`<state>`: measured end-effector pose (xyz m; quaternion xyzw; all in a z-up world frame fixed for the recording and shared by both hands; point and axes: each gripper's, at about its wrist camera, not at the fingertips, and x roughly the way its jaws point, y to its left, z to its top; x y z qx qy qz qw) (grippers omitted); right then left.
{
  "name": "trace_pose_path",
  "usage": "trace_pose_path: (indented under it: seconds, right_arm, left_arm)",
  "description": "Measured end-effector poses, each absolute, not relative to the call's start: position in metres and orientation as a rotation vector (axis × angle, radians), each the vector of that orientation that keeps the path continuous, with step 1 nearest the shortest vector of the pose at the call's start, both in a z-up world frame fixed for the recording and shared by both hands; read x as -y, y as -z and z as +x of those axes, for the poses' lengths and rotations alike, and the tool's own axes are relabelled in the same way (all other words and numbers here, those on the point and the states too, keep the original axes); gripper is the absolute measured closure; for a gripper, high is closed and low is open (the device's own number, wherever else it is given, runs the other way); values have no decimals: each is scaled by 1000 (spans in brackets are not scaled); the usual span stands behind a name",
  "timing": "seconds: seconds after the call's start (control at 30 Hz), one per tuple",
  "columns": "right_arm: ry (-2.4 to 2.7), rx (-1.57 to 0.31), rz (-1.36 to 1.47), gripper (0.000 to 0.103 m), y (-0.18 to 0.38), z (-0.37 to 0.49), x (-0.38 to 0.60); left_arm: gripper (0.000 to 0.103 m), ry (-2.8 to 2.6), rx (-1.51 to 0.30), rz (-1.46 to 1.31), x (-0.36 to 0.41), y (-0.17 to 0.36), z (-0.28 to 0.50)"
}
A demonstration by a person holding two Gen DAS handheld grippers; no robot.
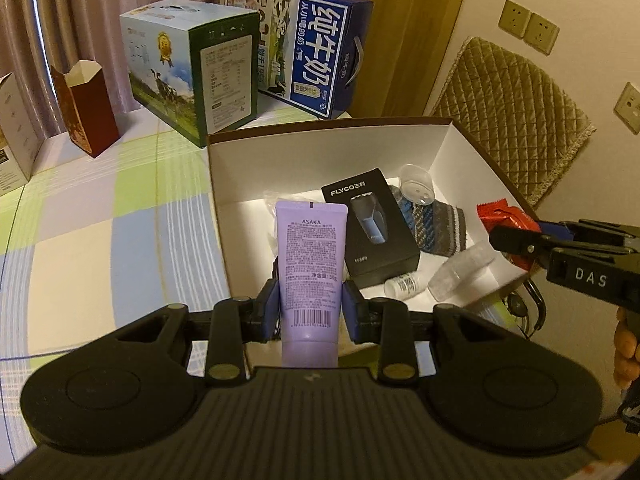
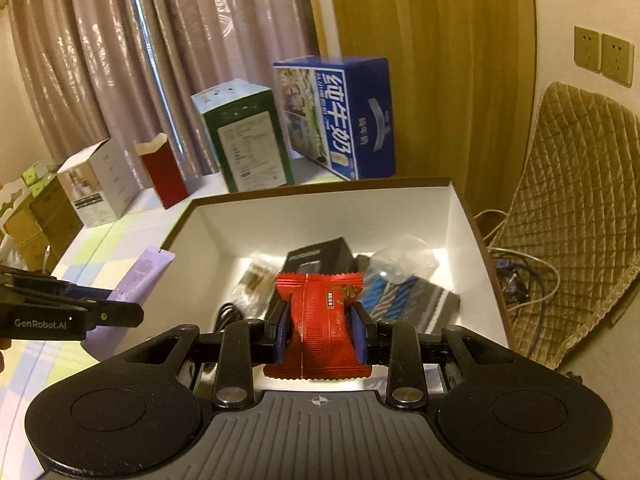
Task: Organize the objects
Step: 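Lift and carry the red packet and lilac tube over the brown box, then lower packet and tube into the brown box and open both tools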
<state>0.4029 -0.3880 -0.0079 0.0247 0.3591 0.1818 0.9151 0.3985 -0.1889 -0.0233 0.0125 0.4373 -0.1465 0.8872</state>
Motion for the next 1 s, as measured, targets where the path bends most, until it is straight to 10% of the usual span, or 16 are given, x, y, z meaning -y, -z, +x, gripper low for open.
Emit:
trace_pose_path:
  seconds: [1.0]
  right_arm:
    - [-398,-832,51,74,51,510,406]
  left_arm:
    - [75,236,-1047,49,239,86,517]
